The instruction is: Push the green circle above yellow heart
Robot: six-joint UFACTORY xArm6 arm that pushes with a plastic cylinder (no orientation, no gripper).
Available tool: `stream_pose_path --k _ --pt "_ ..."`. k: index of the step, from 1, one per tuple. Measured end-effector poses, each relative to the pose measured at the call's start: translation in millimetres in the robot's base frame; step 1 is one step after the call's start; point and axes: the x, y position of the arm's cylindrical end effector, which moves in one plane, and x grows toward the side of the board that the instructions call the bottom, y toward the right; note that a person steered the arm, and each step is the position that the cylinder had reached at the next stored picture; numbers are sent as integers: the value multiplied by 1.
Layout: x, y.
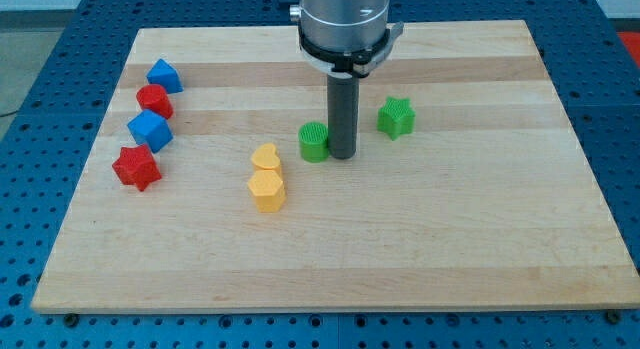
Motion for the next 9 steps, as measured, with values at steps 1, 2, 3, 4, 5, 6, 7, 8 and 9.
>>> stream_pose_path --k 1,2,3,4,5,6,7,8,9 --pt "-2 -5" --pt "-3 -13" --pt "-6 -21" --pt "-19 -20" --pt "-29 -20" --pt "-29 -23" --pt "-29 -23" --pt "-29 -29" --pt "-29 -37"
